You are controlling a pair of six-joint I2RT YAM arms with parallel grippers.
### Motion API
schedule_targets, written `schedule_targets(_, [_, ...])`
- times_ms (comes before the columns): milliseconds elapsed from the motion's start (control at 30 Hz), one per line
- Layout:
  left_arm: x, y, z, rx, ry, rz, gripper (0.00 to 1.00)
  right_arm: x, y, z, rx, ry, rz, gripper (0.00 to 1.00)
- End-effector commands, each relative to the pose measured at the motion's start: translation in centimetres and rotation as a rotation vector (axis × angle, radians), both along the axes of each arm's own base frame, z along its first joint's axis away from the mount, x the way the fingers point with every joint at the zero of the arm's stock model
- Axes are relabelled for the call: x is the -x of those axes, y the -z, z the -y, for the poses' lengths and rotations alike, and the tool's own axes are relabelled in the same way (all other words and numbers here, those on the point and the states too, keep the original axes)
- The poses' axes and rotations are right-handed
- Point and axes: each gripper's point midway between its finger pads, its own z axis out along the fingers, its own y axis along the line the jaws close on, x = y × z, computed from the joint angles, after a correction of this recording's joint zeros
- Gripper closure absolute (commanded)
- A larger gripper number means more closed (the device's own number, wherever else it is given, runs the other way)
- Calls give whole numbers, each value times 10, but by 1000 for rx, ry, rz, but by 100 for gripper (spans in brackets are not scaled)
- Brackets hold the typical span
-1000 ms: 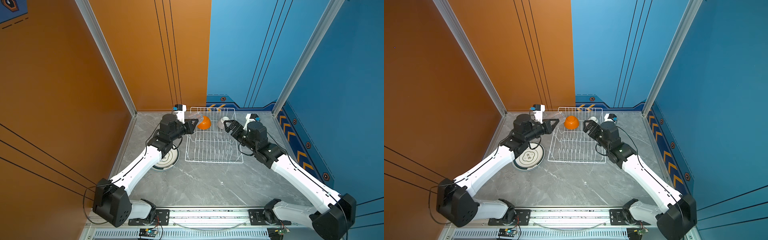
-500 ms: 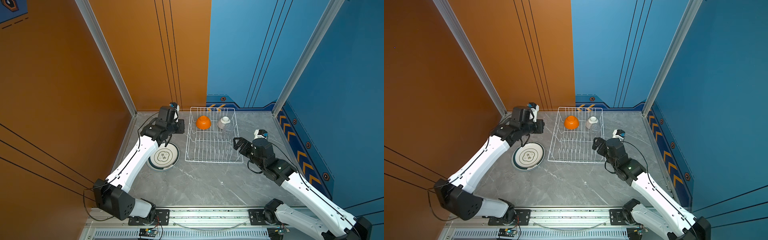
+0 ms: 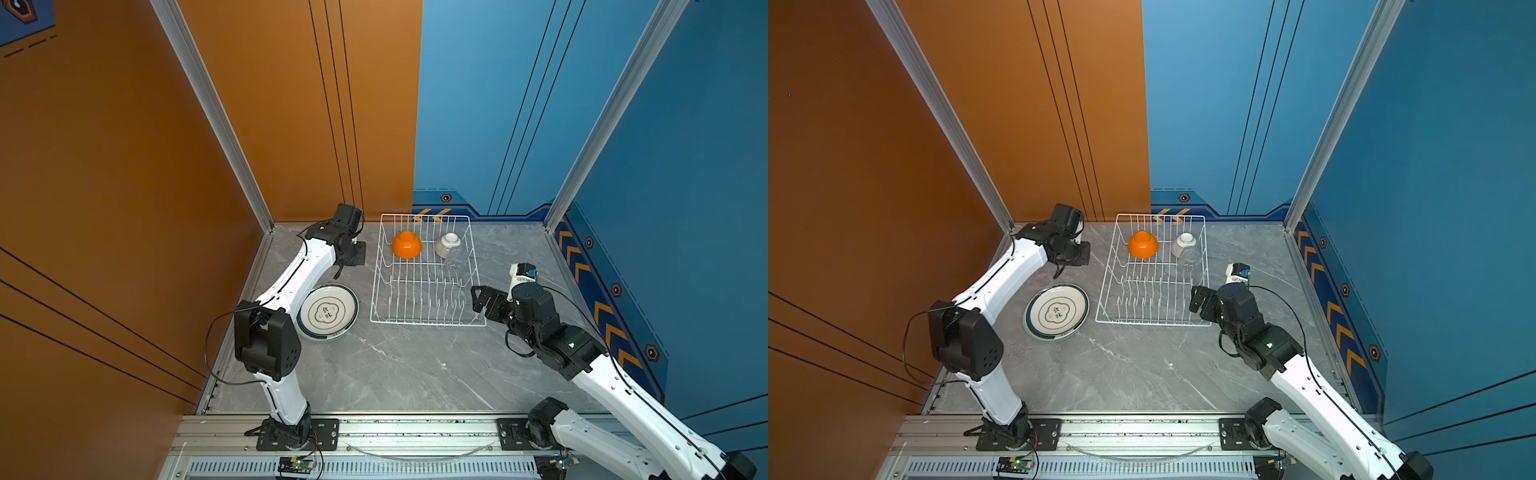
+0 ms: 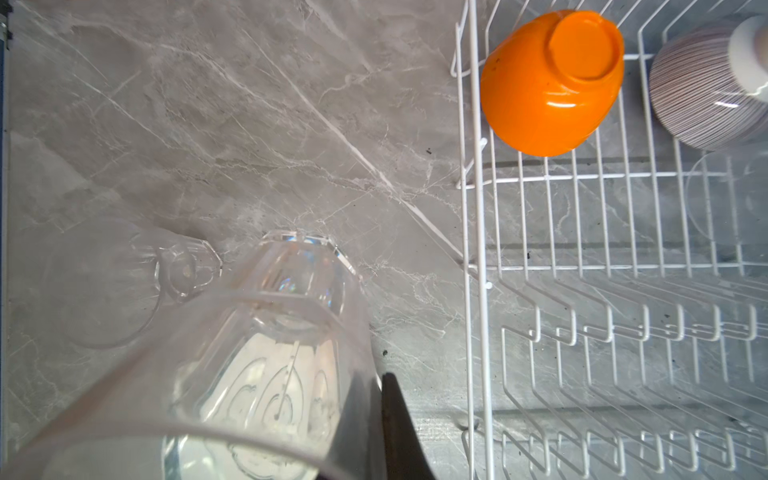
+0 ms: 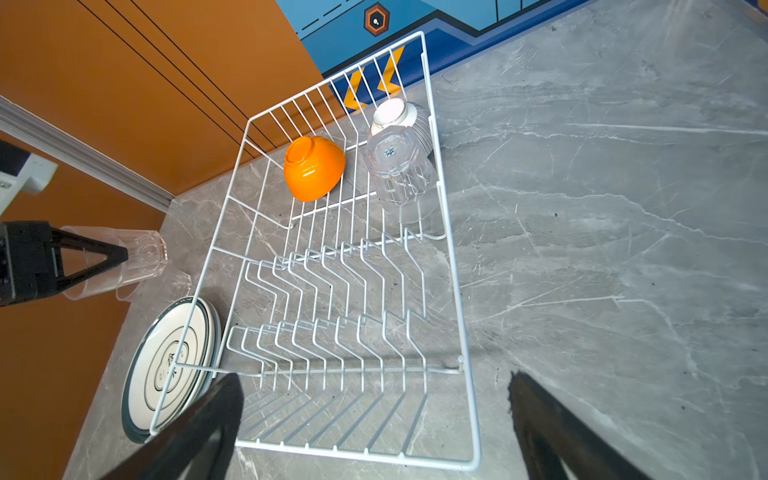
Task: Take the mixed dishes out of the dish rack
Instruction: 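Lower the glass upside down beside the first glass and open the left gripper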
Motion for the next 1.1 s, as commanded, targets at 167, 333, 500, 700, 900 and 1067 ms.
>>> schedule_targets(167, [-14,23,-20,-102,-1,-102,100,11,7,10,48,-28,-28,0])
schedule_targets(333, [-26,36,-21,-105,-6,-122,100,13,6,15,39,-24,-25,0])
schedule_targets(500, [-30,53,-23,-106,-5,-166,100,14,9,16,33,-34,-58,0])
schedule_targets(700, [-32,72,-23,-117,-2,-220,100,19,17,19,20,-33,-85,0])
schedule_targets(900, [-35,86,-20,-104,-9,-246,100,24,27,19,10,-43,-108,0])
schedule_targets(1067, [-35,95,-17,-81,-30,-270,93,26,35,18,5,-53,-133,0])
